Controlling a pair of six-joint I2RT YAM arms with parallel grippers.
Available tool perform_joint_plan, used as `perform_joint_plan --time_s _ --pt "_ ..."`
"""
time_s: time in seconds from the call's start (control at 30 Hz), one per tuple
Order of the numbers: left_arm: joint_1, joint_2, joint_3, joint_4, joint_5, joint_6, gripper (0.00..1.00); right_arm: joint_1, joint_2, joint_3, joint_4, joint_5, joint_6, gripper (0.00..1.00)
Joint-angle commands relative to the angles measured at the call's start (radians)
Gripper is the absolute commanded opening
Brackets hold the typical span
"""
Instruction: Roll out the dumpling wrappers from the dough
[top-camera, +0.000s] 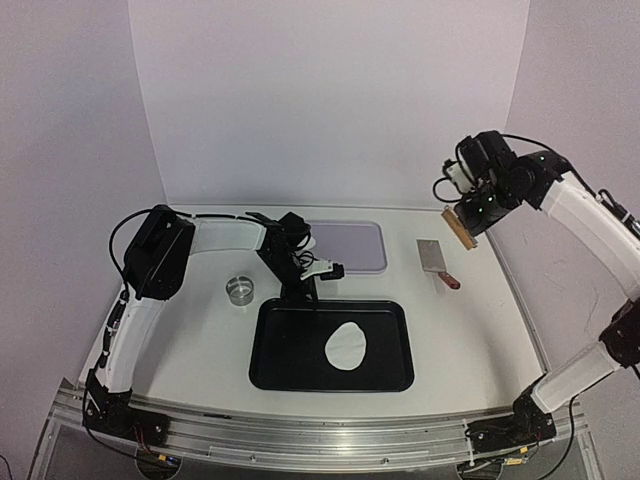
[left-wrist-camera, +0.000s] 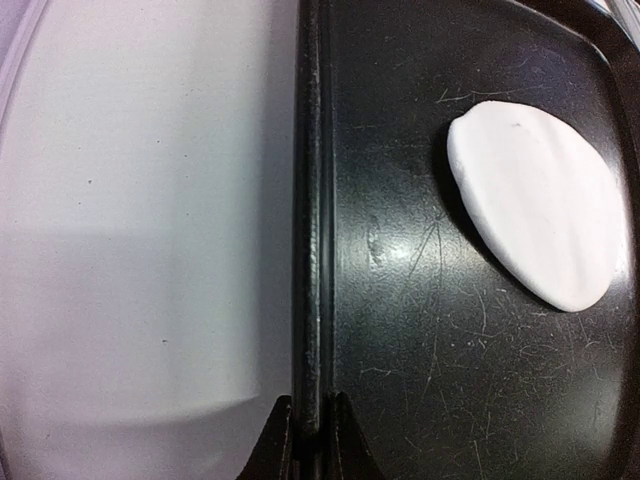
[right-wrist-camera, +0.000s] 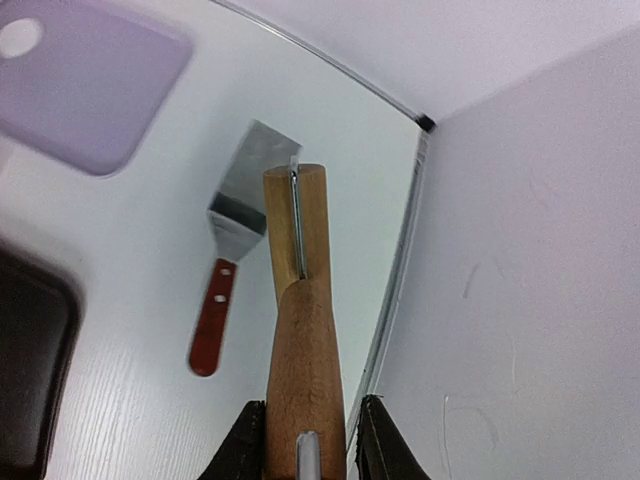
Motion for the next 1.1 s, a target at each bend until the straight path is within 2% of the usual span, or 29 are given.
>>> perform_joint_plan --time_s 0.0,0.1,0.27,0.4,0.6,0.7,0.83,1.07 --pt "0.009 -0.012 -0.016 0.012 -0.119 0.013 0.00 -0.237 0.091 0.076 -0.019 -0.097 0.114 0.00" --pt "0.009 -0.017 -0.022 0.012 -0.117 0.011 0.00 -0.356 0.180 0.091 -0.024 -0.114 0.102 0.00" --pt "0.008 -0.015 -0.023 0.012 -0.113 0.008 0.00 -0.531 0.273 0.176 -0.073 -0.350 0.246 0.00" --pt "0.008 -0.010 -0.021 0.017 -0.109 0.006 0.00 -0.566 0.280 0.173 -0.113 -0.432 0.342 0.00" --pt "0.008 0.000 -0.022 0.020 -0.100 0.003 0.00 -0.624 0.225 0.012 -0.087 -0.458 0.491 0.00" --pt "0.006 -0.001 -0.022 0.019 -0.096 0.004 0.00 -0.664 0.170 -0.076 0.026 -0.495 0.629 0.00" --pt "0.005 -0.007 -0.034 0.022 -0.093 0.001 0.00 -0.715 0.062 -0.235 0.277 -0.533 0.833 0.00" --pt "0.006 -0.011 -0.049 0.028 -0.100 0.002 0.00 -0.742 -0.029 -0.491 0.703 -0.563 1.172 0.00"
